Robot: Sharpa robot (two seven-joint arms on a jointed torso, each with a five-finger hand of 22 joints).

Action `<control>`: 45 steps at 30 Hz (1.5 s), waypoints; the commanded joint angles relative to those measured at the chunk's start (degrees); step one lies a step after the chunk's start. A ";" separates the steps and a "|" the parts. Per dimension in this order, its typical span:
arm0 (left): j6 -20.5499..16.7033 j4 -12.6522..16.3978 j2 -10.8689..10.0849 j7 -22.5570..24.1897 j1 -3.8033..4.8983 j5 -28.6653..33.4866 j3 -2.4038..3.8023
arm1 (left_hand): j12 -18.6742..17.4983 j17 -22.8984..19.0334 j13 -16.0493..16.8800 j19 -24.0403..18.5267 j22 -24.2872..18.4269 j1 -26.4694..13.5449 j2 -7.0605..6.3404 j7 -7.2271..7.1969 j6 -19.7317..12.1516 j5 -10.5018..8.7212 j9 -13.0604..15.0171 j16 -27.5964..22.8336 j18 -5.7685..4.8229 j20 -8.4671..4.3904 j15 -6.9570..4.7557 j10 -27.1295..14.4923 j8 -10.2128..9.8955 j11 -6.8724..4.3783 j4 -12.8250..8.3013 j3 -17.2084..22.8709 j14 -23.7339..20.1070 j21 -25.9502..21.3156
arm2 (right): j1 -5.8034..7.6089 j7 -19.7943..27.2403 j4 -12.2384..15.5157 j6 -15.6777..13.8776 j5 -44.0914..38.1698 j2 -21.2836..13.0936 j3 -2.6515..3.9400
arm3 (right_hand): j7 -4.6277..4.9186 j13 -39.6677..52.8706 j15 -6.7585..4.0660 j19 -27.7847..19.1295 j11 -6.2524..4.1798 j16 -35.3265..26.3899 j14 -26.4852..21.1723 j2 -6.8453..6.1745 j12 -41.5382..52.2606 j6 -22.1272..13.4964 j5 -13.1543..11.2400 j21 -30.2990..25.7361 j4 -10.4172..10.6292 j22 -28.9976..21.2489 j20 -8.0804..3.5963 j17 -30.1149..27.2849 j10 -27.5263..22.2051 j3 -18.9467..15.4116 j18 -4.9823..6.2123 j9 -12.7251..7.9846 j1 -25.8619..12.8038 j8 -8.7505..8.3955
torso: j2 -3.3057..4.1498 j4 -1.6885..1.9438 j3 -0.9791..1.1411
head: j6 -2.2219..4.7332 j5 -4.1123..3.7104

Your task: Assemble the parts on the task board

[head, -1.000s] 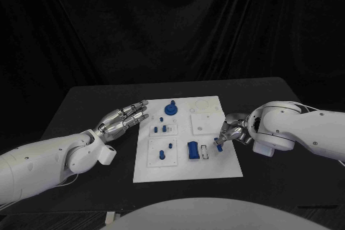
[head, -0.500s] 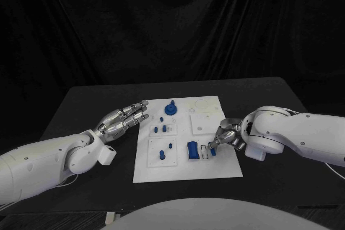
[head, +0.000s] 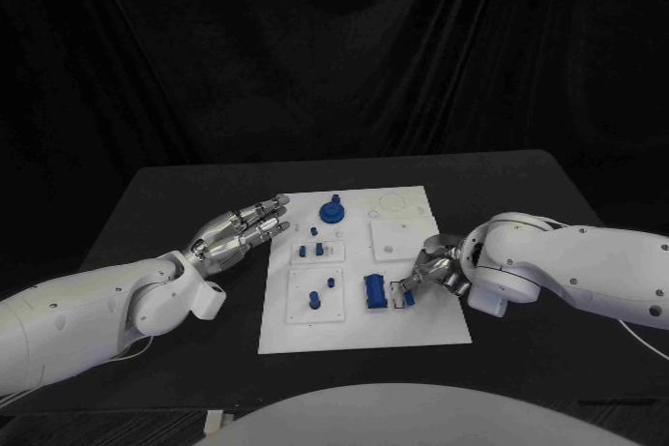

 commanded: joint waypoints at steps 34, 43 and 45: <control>1.63 0.00 0.25 -0.29 -0.05 0.35 0.05 | 0.27 -0.09 0.06 0.03 0.08 0.57 -0.05 0.50 0.26 0.61 0.09 -0.21 0.57 0.41 -0.27 0.01 0.42 0.54 -0.67 0.15 -0.12 -0.15 | -1.17 -0.11 -1.21 0.11 0.00 1.48 0.02 | 0.19 15.10 0.02 0.57 0.01 -1.55 3.36 -0.74 0.20 -1.67 -20.49 -3.06 6.47 10.20 0.37 -1.39 6.31 -3.18 0.48 -1.43 -9.44 1.07 | 0.00 -0.01 0.00 | 0.00 0.59; 1.65 -0.05 0.19 -0.49 -0.05 0.35 0.05 | 0.29 -0.09 0.06 0.03 0.07 0.62 -0.07 0.55 0.41 0.75 0.12 -0.21 0.57 0.45 -0.23 0.02 0.48 0.58 -0.82 0.22 -0.12 -0.15 | -1.18 0.07 -0.40 0.10 -0.75 0.65 0.02 | 0.13 15.10 -0.04 0.70 -0.07 -1.15 3.55 -2.24 0.20 -1.96 -28.57 -3.07 11.61 10.25 0.31 -0.64 6.31 -10.63 0.46 -1.85 -12.63 1.38 | -0.02 -0.03 0.00 | 0.00 0.81; 1.66 -0.06 0.19 -0.54 -0.05 0.35 0.05 | 0.29 -0.09 0.06 0.03 0.07 0.62 -0.07 0.55 0.41 0.75 0.12 -0.21 0.57 0.45 -0.23 0.02 0.48 0.58 -0.82 0.22 -0.12 -0.15 | -1.18 0.13 -0.10 -0.18 -0.81 0.31 0.02 | 0.09 15.10 -0.06 0.83 -0.07 -0.90 3.64 -2.37 0.20 -1.93 -29.08 -2.83 13.89 10.34 0.29 -0.24 6.31 -13.50 0.40 -1.93 -13.92 1.58 | -0.02 -0.03 0.00 | 0.00 0.88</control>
